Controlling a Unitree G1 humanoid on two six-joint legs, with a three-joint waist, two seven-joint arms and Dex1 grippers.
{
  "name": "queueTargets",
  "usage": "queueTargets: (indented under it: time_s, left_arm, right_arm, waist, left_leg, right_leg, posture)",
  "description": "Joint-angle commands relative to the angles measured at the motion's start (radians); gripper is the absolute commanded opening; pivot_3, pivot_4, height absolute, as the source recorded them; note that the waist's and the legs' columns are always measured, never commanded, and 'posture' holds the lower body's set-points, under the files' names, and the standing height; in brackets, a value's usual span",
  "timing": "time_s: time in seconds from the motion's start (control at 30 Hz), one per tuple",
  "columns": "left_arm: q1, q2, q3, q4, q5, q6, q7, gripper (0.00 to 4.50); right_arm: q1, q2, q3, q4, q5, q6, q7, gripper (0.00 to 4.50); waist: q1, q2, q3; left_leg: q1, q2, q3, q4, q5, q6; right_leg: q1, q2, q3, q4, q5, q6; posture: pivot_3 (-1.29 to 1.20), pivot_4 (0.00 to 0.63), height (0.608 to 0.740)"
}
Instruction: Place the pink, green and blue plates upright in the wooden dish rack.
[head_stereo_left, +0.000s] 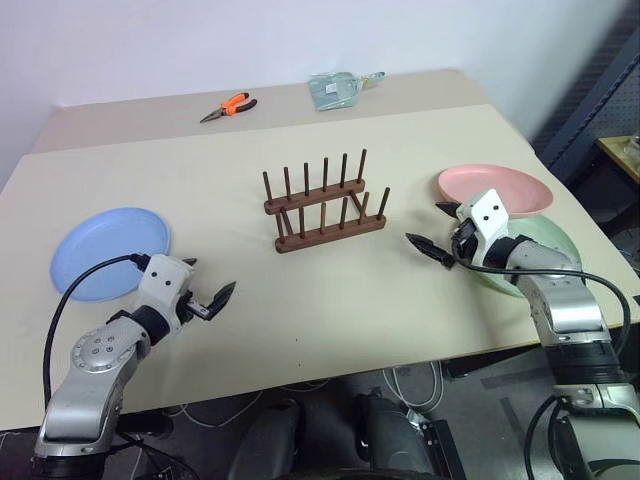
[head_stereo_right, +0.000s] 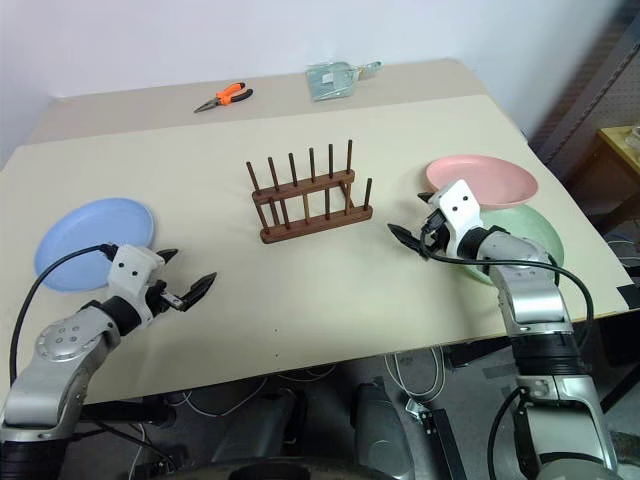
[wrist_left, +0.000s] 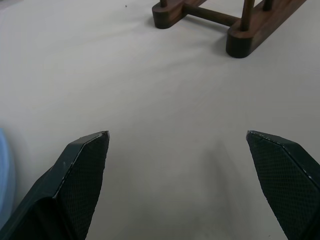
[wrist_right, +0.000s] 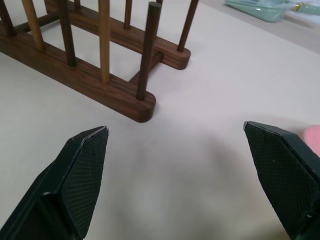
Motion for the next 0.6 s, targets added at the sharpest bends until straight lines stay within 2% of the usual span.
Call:
queueTargets:
  time_s: [0.03, 0.37, 0.5, 0.6]
  left_arm:
    - [-0.017, -0.001, -0.010, -0.022, 0.002, -0.009, -0.003, 4.50]
    - [-0.152, 0.002, -0.119, 0.149, 0.001, -0.039, -0.125, 4.50]
    - [-0.306, -0.005, -0.210, 0.311, 0.039, -0.076, -0.200, 4.50]
    - [-0.521, -0.076, -0.284, 0.568, 0.071, -0.130, -0.259, 4.50]
  right_arm:
    - [-0.043, 0.012, 0.002, 0.015, -0.014, -0.038, -0.008, 4.42]
    - [-0.051, 0.034, 0.025, 0.010, -0.004, -0.021, 0.021, 4.47]
    - [-0.004, 0.046, 0.030, -0.059, -0.031, -0.023, -0.025, 4.47]
    - [0.069, 0.060, 0.028, -0.131, -0.062, -0.020, -0.091, 4.47]
  waist:
    - [0.000, 0.000, 0.000]
    - [0.000, 0.000, 0.000]
    - [0.007, 0.000, 0.000]
    - [0.023, 0.000, 0.000]
  left_leg:
    - [0.000, 0.000, 0.000, 0.000, 0.000, 0.000]
    - [0.000, 0.000, 0.000, 0.000, 0.000, 0.000]
    - [0.000, 0.000, 0.000, 0.001, 0.000, 0.000]
    - [0.000, -0.001, 0.000, 0.001, 0.000, 0.000]
  right_leg:
    - [0.000, 0.000, 0.000, 0.000, 0.000, 0.000]
    - [0.000, 0.000, 0.000, 0.000, 0.000, 0.000]
    - [0.000, 0.000, -0.001, 0.000, 0.000, 0.000]
    - [0.000, 0.001, 0.000, 0.000, 0.001, 0.000]
  posture:
    - [0.00, 0.150, 0.740]
    - [0.00, 0.150, 0.740]
    - [0.00, 0.150, 0.740]
    - [0.00, 0.150, 0.740]
